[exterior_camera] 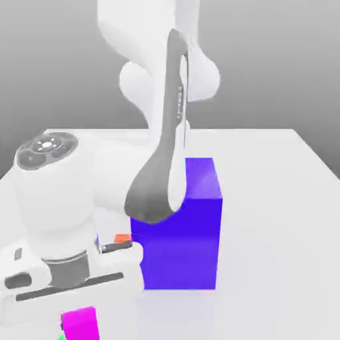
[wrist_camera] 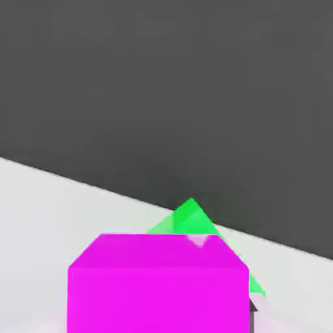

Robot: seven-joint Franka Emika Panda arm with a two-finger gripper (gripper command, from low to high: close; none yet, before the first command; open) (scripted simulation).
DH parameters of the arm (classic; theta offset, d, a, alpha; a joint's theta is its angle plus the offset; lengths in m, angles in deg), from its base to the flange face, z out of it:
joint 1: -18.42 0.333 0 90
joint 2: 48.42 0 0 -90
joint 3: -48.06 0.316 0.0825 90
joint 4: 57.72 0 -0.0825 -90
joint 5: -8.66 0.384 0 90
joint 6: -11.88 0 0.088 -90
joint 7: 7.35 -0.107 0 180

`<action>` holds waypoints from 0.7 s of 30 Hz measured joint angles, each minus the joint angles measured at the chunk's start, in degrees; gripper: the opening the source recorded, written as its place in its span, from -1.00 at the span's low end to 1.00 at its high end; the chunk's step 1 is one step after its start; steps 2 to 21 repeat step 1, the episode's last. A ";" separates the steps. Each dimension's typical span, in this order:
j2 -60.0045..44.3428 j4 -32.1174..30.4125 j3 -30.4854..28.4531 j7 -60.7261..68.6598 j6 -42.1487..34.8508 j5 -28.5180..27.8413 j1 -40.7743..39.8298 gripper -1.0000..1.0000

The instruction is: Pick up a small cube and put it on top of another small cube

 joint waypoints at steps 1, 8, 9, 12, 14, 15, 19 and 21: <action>0.00 0.00 0.00 0.00 0.00 0.00 0.00 1.00; 0.00 0.00 0.00 0.00 0.00 0.00 0.00 1.00; 0.00 0.00 0.00 0.00 0.00 0.00 0.00 1.00; 0.00 0.00 0.00 0.00 0.00 0.00 0.00 1.00; 0.00 0.00 0.00 0.00 0.00 0.00 0.00 1.00; 0.00 0.00 0.00 0.00 0.00 0.00 0.00 1.00; 0.00 0.00 0.00 0.00 0.00 0.00 0.00 1.00; 0.00 0.00 0.00 0.00 0.00 0.00 0.00 1.00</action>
